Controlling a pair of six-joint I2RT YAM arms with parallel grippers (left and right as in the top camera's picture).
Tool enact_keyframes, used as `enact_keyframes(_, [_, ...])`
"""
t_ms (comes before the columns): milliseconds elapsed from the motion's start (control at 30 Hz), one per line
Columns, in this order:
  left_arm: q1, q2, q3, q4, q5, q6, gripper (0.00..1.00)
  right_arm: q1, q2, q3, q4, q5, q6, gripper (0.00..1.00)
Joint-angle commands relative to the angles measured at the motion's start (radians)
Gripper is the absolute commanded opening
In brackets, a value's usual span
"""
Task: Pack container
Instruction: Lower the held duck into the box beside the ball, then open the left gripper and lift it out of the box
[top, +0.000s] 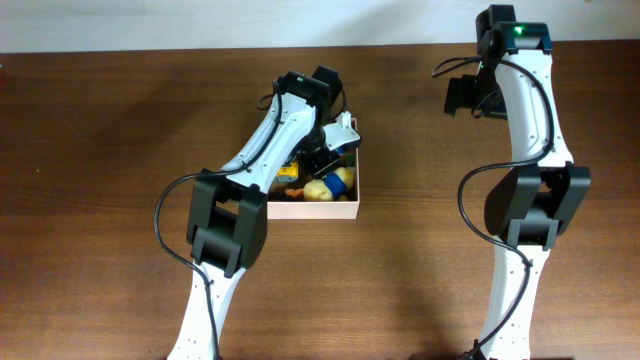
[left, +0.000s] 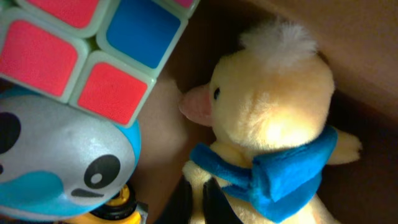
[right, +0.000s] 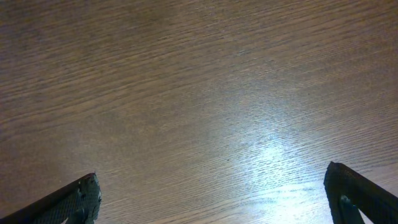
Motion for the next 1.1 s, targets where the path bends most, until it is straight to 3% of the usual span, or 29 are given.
enact_keyframes(0, [0.003, 0.010, -0.005, 0.005, 0.021, -0.011, 0.15, -0.006, 0.002, 0.000, 0.000, 0.005, 0.011, 0.99])
enact_keyframes(100, [0.003, 0.010, -0.005, 0.005, 0.021, -0.011, 0.28, -0.006, 0.002, 0.000, 0.000, 0.005, 0.012, 0.99])
enact_keyframes(267, [0.003, 0.009, -0.001, 0.007, 0.021, -0.010, 0.36, -0.006, 0.002, 0.000, 0.000, 0.005, 0.012, 0.99])
enact_keyframes(800, [0.003, 0.009, 0.159, 0.012, 0.018, -0.010, 0.50, -0.006, 0.002, 0.000, 0.000, 0.005, 0.012, 0.99])
enact_keyframes(1067, [0.003, 0.009, 0.171, 0.001, 0.018, -0.010, 0.51, -0.006, 0.002, 0.000, 0.000, 0.005, 0.012, 0.99])
